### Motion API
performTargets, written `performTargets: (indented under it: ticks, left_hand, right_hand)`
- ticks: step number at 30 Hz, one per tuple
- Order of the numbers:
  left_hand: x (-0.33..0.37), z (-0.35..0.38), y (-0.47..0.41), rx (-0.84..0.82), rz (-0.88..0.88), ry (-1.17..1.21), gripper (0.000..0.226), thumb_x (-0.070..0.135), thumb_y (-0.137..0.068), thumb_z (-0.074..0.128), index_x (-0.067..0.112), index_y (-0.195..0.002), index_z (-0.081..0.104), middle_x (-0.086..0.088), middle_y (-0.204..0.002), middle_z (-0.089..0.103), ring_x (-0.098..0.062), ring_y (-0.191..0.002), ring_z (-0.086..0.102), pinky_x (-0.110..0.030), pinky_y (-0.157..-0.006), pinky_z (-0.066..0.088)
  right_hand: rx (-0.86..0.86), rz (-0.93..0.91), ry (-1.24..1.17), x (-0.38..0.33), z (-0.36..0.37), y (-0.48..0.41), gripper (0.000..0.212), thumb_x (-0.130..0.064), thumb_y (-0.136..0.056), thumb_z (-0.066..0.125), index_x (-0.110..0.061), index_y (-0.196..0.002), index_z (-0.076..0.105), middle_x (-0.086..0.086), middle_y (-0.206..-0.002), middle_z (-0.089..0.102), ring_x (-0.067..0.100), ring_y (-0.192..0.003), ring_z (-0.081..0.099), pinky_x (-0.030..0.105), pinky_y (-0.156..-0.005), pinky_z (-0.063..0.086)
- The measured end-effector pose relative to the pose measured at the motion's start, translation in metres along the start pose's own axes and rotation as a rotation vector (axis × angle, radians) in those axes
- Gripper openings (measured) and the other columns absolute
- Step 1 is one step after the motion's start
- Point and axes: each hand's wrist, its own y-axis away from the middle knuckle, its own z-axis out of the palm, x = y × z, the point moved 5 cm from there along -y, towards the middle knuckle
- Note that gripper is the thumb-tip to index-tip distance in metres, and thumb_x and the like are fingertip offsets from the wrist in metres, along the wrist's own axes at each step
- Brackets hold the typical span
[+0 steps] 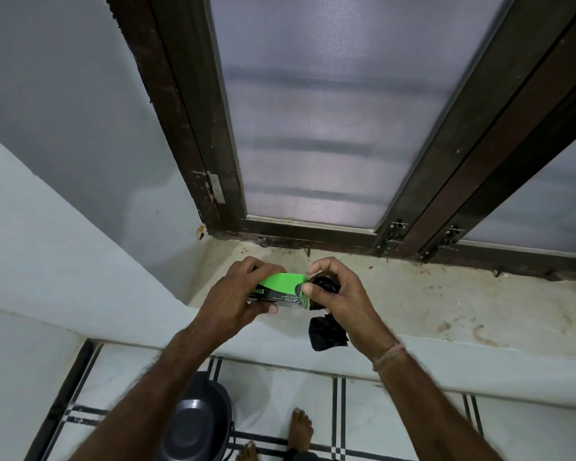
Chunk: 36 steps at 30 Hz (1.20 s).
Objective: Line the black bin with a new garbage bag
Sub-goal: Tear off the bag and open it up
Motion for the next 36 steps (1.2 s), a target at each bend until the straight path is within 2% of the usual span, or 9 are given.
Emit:
performTargets:
  ticks: [5, 10, 16, 19, 22, 25, 27, 33, 36]
  left_hand:
    - [-0.005, 0.005, -0.004, 0.03, -0.063, -0.008, 0.062, 0.032, -0.08, 0.082, 0.04, -0.136, 0.055, 0.01, -0.121, 0.056, -0.013, -0.108, 0.048, -0.033, -0.073, 0.051]
    - [-0.022, 0.01, -0.014, 0.057, -0.143, -0.094, 0.063, 0.029, -0.08, 0.083, 0.036, -0.137, 0.055, 0.004, -0.12, 0.058, -0.019, -0.11, 0.049, -0.035, -0.077, 0.05]
    - [-0.041, 0.028, -0.031, -0.055, -0.233, -0.341, 0.072, 0.028, -0.082, 0.08, 0.039, -0.146, 0.049, 0.0, -0.138, 0.058, -0.027, -0.132, 0.047, -0.055, -0.11, 0.034]
    - [-0.034, 0.026, -0.024, 0.039, -0.207, -0.456, 0.08, 0.029, -0.073, 0.088, 0.032, -0.145, 0.053, -0.006, -0.14, 0.057, -0.032, -0.135, 0.047, -0.06, -0.111, 0.034]
    - [0.002, 0.021, 0.002, 0.321, -0.263, -0.102, 0.055, 0.038, -0.085, 0.08, 0.02, -0.132, 0.058, -0.005, -0.126, 0.06, -0.024, -0.114, 0.057, -0.041, -0.089, 0.05]
    - [0.036, 0.039, 0.029, 0.206, -0.595, 0.613, 0.043, 0.058, -0.094, 0.055, 0.024, -0.122, 0.052, 0.004, -0.118, 0.065, -0.012, -0.107, 0.066, -0.022, -0.078, 0.053]
    - [0.049, 0.05, 0.047, 0.132, -0.827, 0.951, 0.047, 0.064, -0.095, 0.048, 0.023, -0.118, 0.054, 0.001, -0.114, 0.068, -0.01, -0.104, 0.07, -0.021, -0.076, 0.057]
    - [0.028, 0.038, 0.092, 0.359, -0.938, 1.047, 0.032, 0.041, -0.1, 0.061, 0.012, -0.091, 0.068, -0.005, -0.08, 0.074, -0.019, -0.08, 0.071, -0.027, -0.067, 0.054]
    - [0.01, 0.034, 0.119, 0.398, -0.969, 1.149, 0.028, 0.03, -0.101, 0.062, 0.016, -0.076, 0.063, -0.006, -0.07, 0.063, -0.023, -0.074, 0.059, -0.033, -0.068, 0.05]
  right_hand:
    - [0.057, 0.015, -0.045, 0.011, 0.002, -0.002, 0.016, -0.004, -0.091, 0.074, 0.001, -0.103, 0.065, 0.008, -0.094, 0.067, 0.012, -0.079, 0.064, 0.025, -0.068, 0.057]
    - [0.032, 0.062, -0.028, 0.024, 0.004, -0.013, 0.028, -0.007, -0.092, 0.074, -0.006, -0.119, 0.072, 0.008, -0.103, 0.073, 0.009, -0.088, 0.067, 0.025, -0.075, 0.059]
    - [0.075, 0.187, 0.026, 0.05, 0.004, -0.038, 0.022, -0.014, -0.095, 0.072, -0.003, -0.115, 0.07, 0.005, -0.096, 0.068, 0.015, -0.084, 0.066, 0.017, -0.071, 0.054]
    - [0.086, 0.226, 0.021, 0.052, 0.0, -0.032, 0.025, -0.024, -0.103, 0.06, -0.001, -0.11, 0.069, 0.003, -0.093, 0.072, 0.012, -0.081, 0.065, 0.022, -0.073, 0.053]
    - [0.09, 0.259, -0.092, 0.047, 0.006, -0.016, 0.039, -0.031, -0.109, 0.047, 0.0, -0.113, 0.07, 0.005, -0.092, 0.072, 0.014, -0.082, 0.064, 0.026, -0.077, 0.052]
    - [0.043, 0.307, -0.253, 0.042, 0.033, -0.002, 0.045, -0.037, -0.11, 0.04, -0.008, -0.121, 0.072, 0.008, -0.107, 0.078, 0.022, -0.099, 0.075, 0.033, -0.087, 0.059]
    - [0.028, 0.33, -0.243, 0.045, 0.055, 0.004, 0.045, -0.039, -0.109, 0.041, -0.009, -0.121, 0.073, 0.015, -0.11, 0.078, 0.03, -0.105, 0.075, 0.042, -0.094, 0.06]
    - [0.012, 0.358, -0.054, 0.06, 0.109, 0.017, 0.03, -0.026, -0.105, 0.049, -0.024, -0.109, 0.079, 0.0, -0.112, 0.078, 0.02, -0.108, 0.073, 0.046, -0.102, 0.056]
    - [-0.035, 0.323, -0.043, 0.056, 0.126, 0.025, 0.026, -0.022, -0.105, 0.054, -0.012, -0.105, 0.079, 0.003, -0.099, 0.079, 0.017, -0.094, 0.074, 0.037, -0.091, 0.059]
